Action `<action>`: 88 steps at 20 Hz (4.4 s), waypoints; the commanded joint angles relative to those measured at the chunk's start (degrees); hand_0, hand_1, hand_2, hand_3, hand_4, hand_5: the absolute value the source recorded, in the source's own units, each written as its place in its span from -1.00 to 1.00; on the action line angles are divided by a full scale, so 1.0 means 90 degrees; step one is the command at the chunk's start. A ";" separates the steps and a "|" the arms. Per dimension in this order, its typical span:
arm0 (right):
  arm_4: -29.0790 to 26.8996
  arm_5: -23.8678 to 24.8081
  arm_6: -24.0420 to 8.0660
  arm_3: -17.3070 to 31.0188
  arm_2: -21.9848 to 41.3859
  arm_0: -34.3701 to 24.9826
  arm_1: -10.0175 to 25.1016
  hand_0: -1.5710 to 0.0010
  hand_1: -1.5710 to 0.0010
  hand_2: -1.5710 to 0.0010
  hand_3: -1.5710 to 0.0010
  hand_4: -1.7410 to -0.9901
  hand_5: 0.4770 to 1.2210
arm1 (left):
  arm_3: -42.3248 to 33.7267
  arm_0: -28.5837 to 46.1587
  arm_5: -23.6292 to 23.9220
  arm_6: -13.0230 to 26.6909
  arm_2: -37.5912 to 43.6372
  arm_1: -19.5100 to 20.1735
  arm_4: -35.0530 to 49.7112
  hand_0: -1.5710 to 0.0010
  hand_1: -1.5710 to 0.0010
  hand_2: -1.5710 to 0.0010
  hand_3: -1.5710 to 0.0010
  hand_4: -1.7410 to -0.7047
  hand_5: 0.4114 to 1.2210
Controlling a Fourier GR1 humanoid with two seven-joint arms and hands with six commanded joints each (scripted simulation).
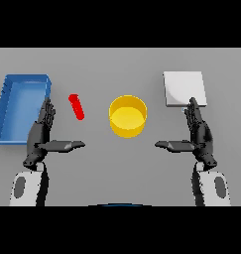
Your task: Pick up the red beaker and tilt it to pour out 1 green nut into yellow bowl. Pick up the yellow bowl and place it on the metallic measuring scale.
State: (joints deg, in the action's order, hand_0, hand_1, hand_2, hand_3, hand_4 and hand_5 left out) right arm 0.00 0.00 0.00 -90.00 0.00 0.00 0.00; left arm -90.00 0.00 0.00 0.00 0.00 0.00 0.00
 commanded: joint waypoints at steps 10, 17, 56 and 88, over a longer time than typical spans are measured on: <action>0.1666 0.0356 0.0921 -0.0731 0.0917 0.0763 0.0261 1.00 1.00 1.00 1.00 0.64 -0.49 | -0.0817 0.0803 0.0012 -0.0261 -0.0505 0.0288 -0.0729 1.00 1.00 1.00 1.00 0.25 -0.50; 0.1790 0.0413 0.0637 -0.0936 0.0988 0.0827 0.0223 1.00 1.00 1.00 1.00 0.63 -0.53 | -0.0566 0.0479 0.0111 0.0053 -0.0641 0.0315 -0.1090 1.00 1.00 1.00 1.00 0.25 -0.49; 0.1589 0.0343 0.0781 -0.0925 0.0875 0.0767 0.0236 1.00 1.00 1.00 1.00 0.45 -0.47 | 0.4781 -0.3474 0.1425 -0.2347 0.0559 -0.0193 -0.1260 -0.83 -0.84 -0.83 -0.76 -0.87 0.77; 0.1879 0.0385 0.0775 -0.0881 0.1019 0.0796 0.0227 1.00 1.00 1.00 1.00 0.82 -0.48 | 0.4512 -0.6419 -0.1739 -0.0198 -0.4268 0.1511 -0.6776 -1.00 -1.00 -1.00 -1.00 -0.84 0.99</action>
State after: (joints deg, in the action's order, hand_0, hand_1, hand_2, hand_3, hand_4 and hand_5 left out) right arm 16.91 3.45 6.99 -97.92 9.17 7.18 2.05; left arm -49.41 -57.78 -15.67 -1.74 -38.40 13.59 -61.00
